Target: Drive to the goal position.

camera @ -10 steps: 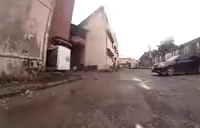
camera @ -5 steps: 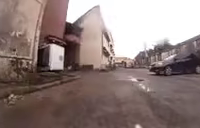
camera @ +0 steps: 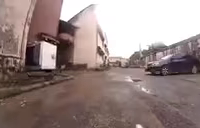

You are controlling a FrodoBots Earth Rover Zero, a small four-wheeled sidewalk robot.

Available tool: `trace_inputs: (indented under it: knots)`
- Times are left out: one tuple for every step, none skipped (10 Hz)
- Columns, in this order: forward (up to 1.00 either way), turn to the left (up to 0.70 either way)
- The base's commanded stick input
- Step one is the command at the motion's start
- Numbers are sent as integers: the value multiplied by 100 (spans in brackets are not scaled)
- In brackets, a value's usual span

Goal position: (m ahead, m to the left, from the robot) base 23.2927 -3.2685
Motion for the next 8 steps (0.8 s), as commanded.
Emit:
trace_inputs:
  knots:
    - [70, -17]
    - [70, -17]
    - [70, -17]
    - [70, -17]
    - [70, -17]
    - [70, -17]
    - [70, -17]
    - [70, -17]
